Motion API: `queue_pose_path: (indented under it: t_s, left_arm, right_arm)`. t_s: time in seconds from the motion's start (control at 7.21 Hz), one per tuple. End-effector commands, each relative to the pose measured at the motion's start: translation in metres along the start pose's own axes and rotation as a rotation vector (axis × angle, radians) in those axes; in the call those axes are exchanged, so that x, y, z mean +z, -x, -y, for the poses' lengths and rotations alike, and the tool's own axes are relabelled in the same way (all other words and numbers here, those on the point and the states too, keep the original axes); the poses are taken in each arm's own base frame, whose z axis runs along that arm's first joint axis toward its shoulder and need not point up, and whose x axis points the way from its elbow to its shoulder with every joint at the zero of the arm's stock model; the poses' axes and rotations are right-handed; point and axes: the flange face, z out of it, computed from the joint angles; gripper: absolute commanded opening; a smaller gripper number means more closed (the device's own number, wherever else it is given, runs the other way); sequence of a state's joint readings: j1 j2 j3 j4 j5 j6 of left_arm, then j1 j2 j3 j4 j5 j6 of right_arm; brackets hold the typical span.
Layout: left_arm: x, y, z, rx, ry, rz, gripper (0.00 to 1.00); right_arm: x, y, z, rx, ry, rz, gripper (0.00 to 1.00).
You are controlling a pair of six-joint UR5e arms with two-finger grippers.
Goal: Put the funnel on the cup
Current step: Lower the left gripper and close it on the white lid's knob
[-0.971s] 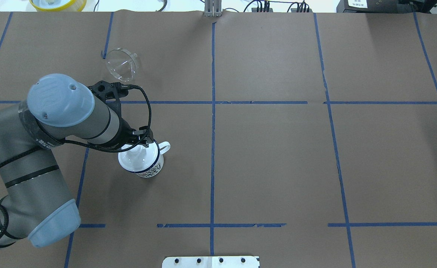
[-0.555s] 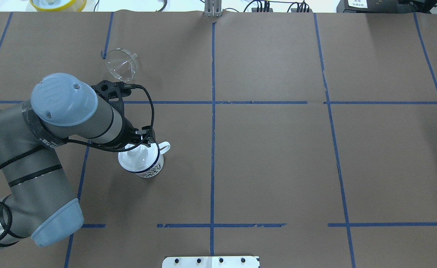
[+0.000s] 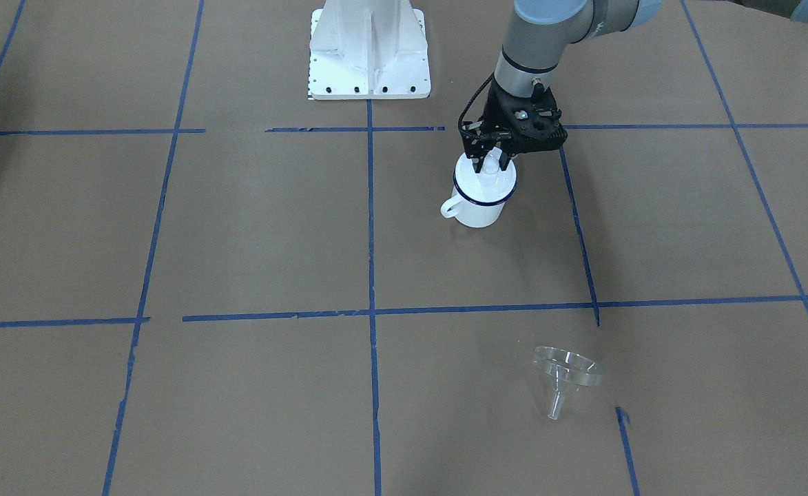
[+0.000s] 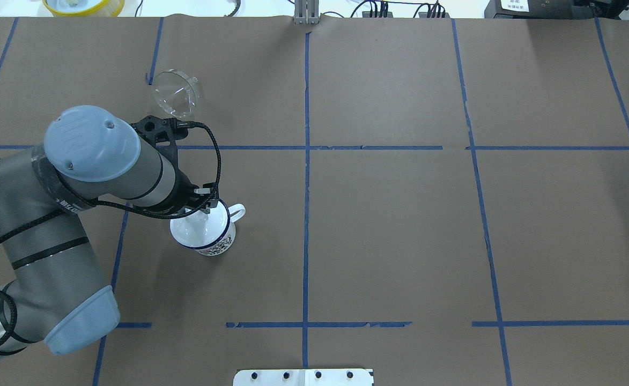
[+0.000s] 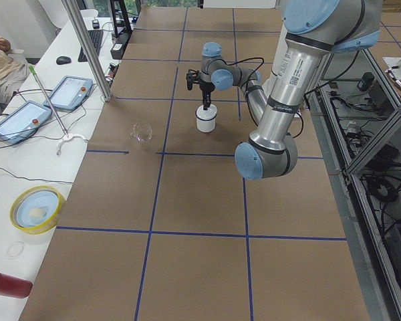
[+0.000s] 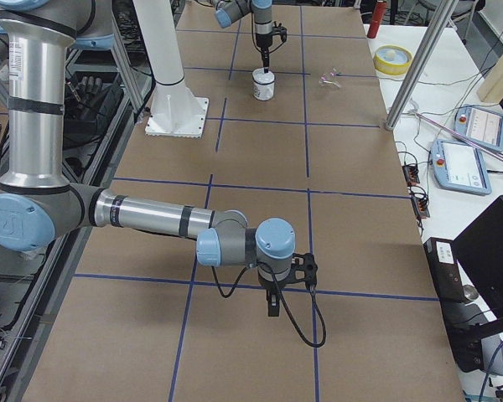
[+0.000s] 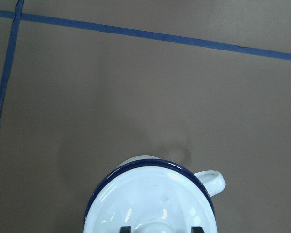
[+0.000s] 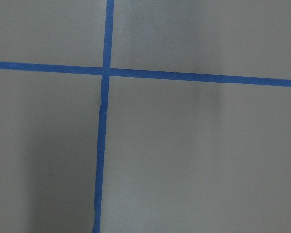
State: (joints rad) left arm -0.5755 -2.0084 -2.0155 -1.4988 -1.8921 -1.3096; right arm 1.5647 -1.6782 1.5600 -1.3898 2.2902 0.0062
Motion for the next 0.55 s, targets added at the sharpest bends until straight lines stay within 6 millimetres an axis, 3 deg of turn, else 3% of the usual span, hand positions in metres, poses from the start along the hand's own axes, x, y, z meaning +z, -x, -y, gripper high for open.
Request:
queue_pose_path:
  t_s: [0.0,0.42]
  left_arm:
    - [0.0003,0.0012,0.0006,0.000,-0.001,0.002,0.51]
    - [0.0039,0.0030,0.0005,-0.002,0.002,0.010,0.51]
  right_arm:
    - [0.0000,0.0000,0.0000,0.000,0.000,0.000,1.00]
    - [0.0000,0.0000,0.0000,0.000,0.000,0.000,1.00]
